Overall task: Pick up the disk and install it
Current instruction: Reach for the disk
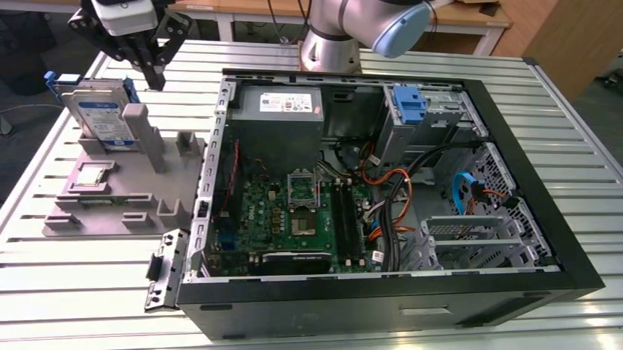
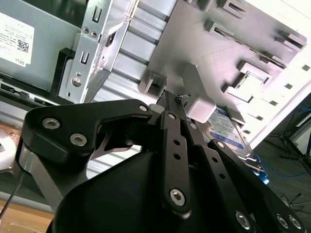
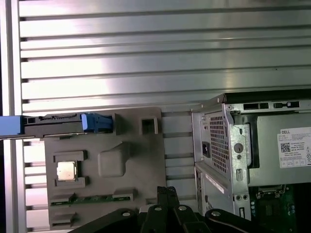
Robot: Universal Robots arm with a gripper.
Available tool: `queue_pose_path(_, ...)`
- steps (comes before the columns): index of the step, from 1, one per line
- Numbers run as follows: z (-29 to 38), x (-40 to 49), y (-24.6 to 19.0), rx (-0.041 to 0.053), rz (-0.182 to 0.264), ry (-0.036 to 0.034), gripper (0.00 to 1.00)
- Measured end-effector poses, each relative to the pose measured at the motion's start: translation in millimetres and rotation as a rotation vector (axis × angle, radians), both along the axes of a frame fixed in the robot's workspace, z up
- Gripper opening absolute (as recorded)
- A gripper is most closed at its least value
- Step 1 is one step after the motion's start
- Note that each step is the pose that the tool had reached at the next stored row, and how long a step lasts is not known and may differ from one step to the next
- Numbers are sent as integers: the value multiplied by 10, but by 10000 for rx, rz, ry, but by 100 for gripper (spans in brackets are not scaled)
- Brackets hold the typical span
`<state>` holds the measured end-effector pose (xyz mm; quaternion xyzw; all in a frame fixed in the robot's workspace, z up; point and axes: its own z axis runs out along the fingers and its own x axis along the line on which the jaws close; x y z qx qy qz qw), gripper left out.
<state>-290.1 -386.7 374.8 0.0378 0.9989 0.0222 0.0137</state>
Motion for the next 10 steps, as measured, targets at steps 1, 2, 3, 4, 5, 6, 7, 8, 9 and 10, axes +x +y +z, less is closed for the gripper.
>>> queue_pose_path(1,-2,-13,3,0,-1,0,11)
queue_pose_path(2,-4,-24,6,1,-1,-1,11)
queue_pose_path(3,-5,-32,7,0,-2,-1,11)
queue_pose_path(4,-6,-33,7,1,-1,-1,11)
queue_pose_path(5,-5,-33,7,0,0,0,11)
queue_pose_path(6,-5,-33,7,0,0,0,11)
queue_pose_path(7,-6,-35,7,0,0,0,11)
queue_pose_path(8,-6,-36,7,0,-1,0,11)
queue_pose_path(9,-7,-37,7,1,-1,0,11)
queue_pose_path(10,-7,-37,7,0,-1,0,11)
